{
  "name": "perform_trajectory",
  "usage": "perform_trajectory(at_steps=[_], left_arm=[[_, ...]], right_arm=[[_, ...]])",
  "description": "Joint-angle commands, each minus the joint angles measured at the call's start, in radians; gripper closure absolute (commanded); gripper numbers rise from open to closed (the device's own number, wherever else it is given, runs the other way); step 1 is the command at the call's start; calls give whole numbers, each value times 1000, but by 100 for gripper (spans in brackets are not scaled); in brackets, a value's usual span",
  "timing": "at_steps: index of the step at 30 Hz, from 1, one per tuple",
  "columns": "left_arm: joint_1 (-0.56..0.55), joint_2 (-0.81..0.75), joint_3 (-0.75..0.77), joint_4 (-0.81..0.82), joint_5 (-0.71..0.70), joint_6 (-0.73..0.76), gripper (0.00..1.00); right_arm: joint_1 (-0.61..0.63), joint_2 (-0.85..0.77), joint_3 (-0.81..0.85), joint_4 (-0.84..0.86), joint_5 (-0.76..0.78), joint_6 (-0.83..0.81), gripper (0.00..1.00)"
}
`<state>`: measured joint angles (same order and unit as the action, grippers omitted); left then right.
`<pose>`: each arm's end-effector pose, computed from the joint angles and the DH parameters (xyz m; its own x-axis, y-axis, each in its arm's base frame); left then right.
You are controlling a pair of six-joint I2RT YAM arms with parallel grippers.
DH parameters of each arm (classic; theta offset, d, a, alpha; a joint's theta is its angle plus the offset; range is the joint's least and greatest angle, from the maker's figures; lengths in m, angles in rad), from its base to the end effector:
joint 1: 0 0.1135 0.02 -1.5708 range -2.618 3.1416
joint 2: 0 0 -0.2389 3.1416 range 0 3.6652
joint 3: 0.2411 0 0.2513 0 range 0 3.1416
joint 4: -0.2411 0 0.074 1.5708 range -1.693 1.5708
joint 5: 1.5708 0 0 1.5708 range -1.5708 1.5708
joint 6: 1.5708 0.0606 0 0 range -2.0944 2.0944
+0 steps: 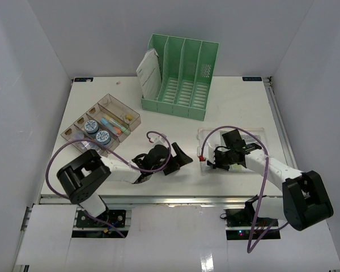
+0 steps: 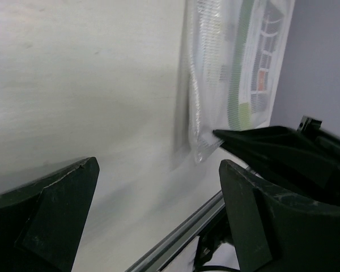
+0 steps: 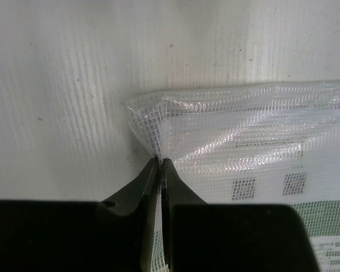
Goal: Organize the desk
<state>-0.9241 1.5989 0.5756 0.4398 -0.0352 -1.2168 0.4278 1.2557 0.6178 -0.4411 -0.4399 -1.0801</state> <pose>0.1929 -0.2519 0.1010 -0.8466 -0.4344 -0.3075 -0.0410 0.6293 -0.7761 0.2064 0.1225 0.1300 0.1145 -0.8249 -0.5536 -0.9705 0.0261 -0.2396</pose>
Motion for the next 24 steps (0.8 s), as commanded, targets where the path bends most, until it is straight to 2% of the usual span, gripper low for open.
perform_trajectory(at_steps=[1, 7, 12, 19, 22, 24], left_arm=[[2, 122, 139, 79, 62, -60, 2], [2, 244, 233, 117, 115, -123, 2], [-2, 320, 266, 146, 147, -185, 2], [-15, 377, 307, 175, 162, -231, 9], [-20, 397, 339, 192, 177, -231, 23], [-20, 410, 353, 212, 188, -224, 46]], right_arm=[[3, -78, -14, -65, -77, 5, 92], [3, -104, -23, -62, -112, 4, 92], [3, -108, 40, -60, -157, 33, 92], [5, -95, 95, -48, -228, 73, 92], [6, -102, 86, -36, -260, 86, 92], [5, -109, 73, -23, -271, 91, 90]])
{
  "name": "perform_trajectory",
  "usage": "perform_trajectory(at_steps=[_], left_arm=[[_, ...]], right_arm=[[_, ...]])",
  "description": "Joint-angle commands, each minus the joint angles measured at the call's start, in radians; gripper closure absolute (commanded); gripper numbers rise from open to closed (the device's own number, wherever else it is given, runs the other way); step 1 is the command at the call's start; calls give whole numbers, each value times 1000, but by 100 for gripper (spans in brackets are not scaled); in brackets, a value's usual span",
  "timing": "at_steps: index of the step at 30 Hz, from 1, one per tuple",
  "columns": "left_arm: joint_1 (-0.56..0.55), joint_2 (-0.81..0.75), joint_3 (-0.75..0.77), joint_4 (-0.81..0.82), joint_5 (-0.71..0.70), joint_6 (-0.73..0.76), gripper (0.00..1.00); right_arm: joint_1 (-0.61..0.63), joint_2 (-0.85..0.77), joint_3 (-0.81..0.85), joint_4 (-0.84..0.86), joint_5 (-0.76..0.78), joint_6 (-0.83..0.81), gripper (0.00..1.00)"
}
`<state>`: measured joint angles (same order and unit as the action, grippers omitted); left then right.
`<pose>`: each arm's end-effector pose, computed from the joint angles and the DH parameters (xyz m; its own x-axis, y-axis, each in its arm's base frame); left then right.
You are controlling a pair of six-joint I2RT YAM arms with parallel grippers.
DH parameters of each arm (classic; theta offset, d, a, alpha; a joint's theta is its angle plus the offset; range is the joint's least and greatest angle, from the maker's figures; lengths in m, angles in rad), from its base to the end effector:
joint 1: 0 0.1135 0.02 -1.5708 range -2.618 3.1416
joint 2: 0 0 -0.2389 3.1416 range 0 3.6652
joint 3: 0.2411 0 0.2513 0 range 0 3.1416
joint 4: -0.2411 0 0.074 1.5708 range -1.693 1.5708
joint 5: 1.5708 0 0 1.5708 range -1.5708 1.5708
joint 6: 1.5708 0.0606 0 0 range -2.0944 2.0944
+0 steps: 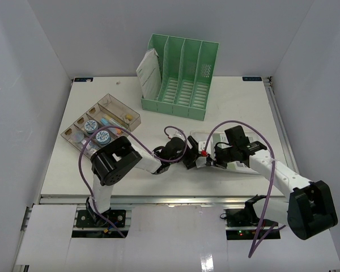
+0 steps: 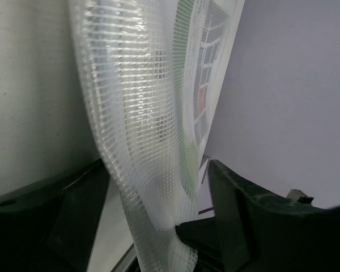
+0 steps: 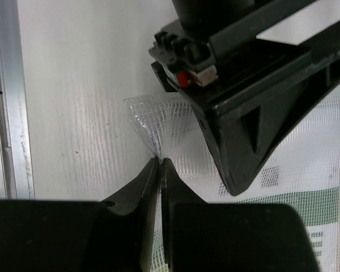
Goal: Organize the desk
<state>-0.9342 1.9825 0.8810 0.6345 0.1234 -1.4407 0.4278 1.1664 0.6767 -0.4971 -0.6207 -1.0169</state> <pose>0.2313 -0.3255 0.0815 -0.8908 -0.4503 -0.0609 -0.1534 0.4240 -0.8926 0.2015 0.1306 0.1684 0.1359 -0.6984 -0.7027 -0.9766 0.0250 -0.2137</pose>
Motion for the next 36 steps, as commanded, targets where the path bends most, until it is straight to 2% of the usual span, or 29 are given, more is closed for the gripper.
perform_trajectory(at_steps=[1, 3, 5, 8, 10, 13, 16, 19, 23, 26, 31, 36], left_arm=[[-9, 27, 52, 23, 33, 8, 59], [-9, 21, 59, 30, 38, 24, 84], [-8, -10, 65, -33, 32, 91, 100], [-5, -90, 97, -220, -14, 271, 100], [-4, -161, 126, -359, -94, 410, 100], [12, -286, 141, -554, -180, 645, 100], [68, -455, 167, -715, -184, 793, 100], [164, -573, 238, -860, -161, 884, 100], [273, -664, 398, -985, -148, 1019, 100], [326, -632, 580, -1076, -179, 1127, 100], [376, -477, 868, -1168, -267, 1289, 100], [432, -324, 1084, -1179, -231, 1364, 100]], right_arm=[[5, -27, 8, 39, -89, 31, 83], [5, -45, -3, 49, -82, 37, 64], [1, -73, -20, 58, -65, 39, 46], [-38, -149, -16, 59, -64, 57, 23], [-119, -236, -8, 57, -97, 70, 10], [-230, -347, -7, 88, -124, 102, 10], [-343, -477, -52, 197, -117, 185, 10], [-382, -552, -126, 280, -102, 245, 10], [-389, -578, -151, 287, -93, 248, 10], [-391, -573, -156, 284, -115, 255, 10], [-394, -579, -166, 284, -119, 252, 10], [-399, -579, -171, 284, -104, 242, 10]])
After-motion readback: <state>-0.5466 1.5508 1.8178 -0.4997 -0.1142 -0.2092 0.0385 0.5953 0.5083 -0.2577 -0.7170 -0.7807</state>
